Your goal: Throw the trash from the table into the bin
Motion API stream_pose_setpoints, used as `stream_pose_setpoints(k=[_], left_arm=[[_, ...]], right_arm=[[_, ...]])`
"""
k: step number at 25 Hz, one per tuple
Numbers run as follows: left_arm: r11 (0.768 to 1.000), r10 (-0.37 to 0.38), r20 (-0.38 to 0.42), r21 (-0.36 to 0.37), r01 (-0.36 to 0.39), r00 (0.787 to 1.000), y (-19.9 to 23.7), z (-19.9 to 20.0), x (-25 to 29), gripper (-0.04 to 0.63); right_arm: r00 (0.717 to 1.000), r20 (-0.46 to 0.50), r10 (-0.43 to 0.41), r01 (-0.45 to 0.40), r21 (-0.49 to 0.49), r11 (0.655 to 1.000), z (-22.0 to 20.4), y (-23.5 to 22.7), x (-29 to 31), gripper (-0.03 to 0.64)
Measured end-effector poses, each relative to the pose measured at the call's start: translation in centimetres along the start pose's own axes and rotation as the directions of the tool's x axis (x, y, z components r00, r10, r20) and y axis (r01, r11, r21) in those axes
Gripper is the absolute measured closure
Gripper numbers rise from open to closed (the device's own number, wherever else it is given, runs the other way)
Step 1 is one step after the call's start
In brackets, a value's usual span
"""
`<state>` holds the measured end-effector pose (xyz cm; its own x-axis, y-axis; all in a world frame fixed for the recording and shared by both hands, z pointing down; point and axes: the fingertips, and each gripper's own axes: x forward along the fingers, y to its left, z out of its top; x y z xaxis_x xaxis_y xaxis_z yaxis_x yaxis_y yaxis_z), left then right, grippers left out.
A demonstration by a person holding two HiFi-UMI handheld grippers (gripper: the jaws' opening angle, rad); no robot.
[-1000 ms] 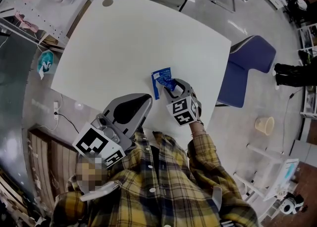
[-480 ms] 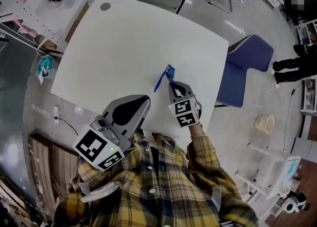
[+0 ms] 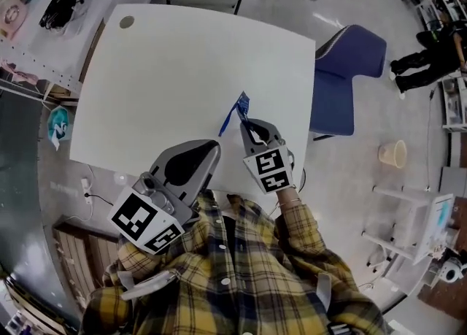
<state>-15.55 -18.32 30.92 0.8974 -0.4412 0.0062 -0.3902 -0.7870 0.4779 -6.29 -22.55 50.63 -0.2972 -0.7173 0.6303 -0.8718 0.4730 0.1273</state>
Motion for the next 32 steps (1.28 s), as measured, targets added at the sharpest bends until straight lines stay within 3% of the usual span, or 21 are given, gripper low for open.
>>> stream_pose_setpoints(k=[6, 14, 20, 26, 32], left_arm=[[0.994, -0.111, -0.044, -0.004, 0.111, 0.993, -2.3, -0.8, 2.7, 0.586], [0.956, -0.292, -0.128, -0.024, 0.291, 0.948, -6.9, -2.7, 6.3, 0.586], [0.91, -0.412, -0.214, -0.058, 0.41, 0.886, -12.0, -5.3, 9.7, 0.586], [0.871, -0.487, -0.277, -0.083, 0.485, 0.828, -18.3, -9.1, 12.0, 0.586], [0.853, -0.515, -0.302, -0.085, 0.515, 0.802, -25.7, -12.7, 14.0, 0.586]], right_arm=[[0.998, -0.013, -0.068, 0.068, -0.009, 0.998, -1.1, -0.5, -2.9, 0.617], [0.978, -0.036, -0.207, 0.21, 0.13, 0.969, -4.8, -2.7, -8.2, 0.617], [0.938, -0.092, -0.333, 0.345, 0.259, 0.902, -9.9, -5.5, -14.3, 0.617], [0.91, -0.093, -0.404, 0.406, 0.393, 0.825, -15.1, -7.7, -20.7, 0.617], [0.893, -0.117, -0.435, 0.438, 0.449, 0.779, -21.4, -9.3, -27.6, 0.617]])
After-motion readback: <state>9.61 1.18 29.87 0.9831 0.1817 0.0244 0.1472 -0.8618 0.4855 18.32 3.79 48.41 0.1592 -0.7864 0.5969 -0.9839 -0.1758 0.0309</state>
